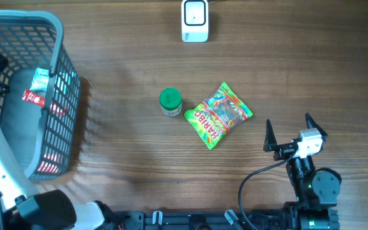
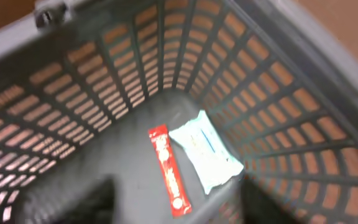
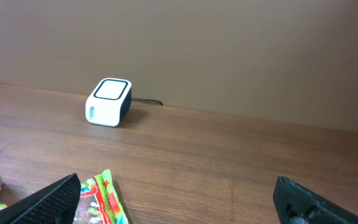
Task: Scan the item barcode
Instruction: 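Reach into the basket and grasp the red Nescafe stick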
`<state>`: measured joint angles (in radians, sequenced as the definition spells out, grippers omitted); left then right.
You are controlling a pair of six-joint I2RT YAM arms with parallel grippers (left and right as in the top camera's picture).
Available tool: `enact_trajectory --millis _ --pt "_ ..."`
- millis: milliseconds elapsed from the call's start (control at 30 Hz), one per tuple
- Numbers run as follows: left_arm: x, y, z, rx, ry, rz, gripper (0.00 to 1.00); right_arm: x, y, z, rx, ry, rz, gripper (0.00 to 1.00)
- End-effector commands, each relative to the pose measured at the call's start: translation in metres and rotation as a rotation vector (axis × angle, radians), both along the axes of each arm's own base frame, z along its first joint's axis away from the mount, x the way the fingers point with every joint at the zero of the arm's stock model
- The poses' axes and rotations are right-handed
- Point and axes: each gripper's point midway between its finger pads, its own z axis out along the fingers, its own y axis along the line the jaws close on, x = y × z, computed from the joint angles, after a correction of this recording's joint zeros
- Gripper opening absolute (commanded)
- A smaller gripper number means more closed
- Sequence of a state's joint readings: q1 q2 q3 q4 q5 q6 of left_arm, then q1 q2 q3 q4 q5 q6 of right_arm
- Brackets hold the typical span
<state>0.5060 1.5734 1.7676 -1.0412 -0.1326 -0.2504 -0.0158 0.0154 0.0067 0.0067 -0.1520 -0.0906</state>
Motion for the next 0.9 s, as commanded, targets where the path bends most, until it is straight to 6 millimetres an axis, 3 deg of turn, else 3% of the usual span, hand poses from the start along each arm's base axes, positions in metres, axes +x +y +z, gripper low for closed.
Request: enact_trajectory --millis 0,67,233,367,600,633,667,733,867 --pt "0.000 0.002 -0.081 -0.107 0.167 0.009 1.00 0.000 0.000 0.001 0.014 -0.005 -0.003 1.00" --pt "-0.002 0.001 -0.134 -0.120 0.283 -0.060 1.00 0.000 0.000 0.001 0.014 -0.005 -0.003 1.00" --pt "-0.018 -0.008 -0.241 -0.103 0.537 -0.337 1.00 0.000 0.000 0.001 0.014 -0.005 -0.003 1.00" --pt "-0.014 -0.022 -0.273 -0.161 0.543 -0.446 1.00 0.000 0.000 0.001 0.014 -0.005 -0.003 1.00" --pt "-0.006 -0.025 -0.291 -0.140 0.558 -0.582 1.00 0.000 0.000 0.001 0.014 -0.005 -0.003 1.00" --pt "-0.007 -0.025 -0.294 -0.147 0.563 -0.583 0.95 0.000 0.000 0.001 0.014 -0.005 -0.003 1.00" --pt "-0.008 -0.026 -0.301 -0.159 0.576 -0.585 0.78 0.000 0.000 0.001 0.014 -0.005 -0.003 1.00" --pt "-0.011 -0.027 -0.308 -0.175 0.590 -0.585 0.04 0.000 0.000 0.001 0.014 -0.005 -0.003 1.00" --pt "-0.019 -0.032 -0.311 -0.203 0.624 -0.600 0.04 0.000 0.000 0.001 0.014 -0.005 -0.003 1.00"
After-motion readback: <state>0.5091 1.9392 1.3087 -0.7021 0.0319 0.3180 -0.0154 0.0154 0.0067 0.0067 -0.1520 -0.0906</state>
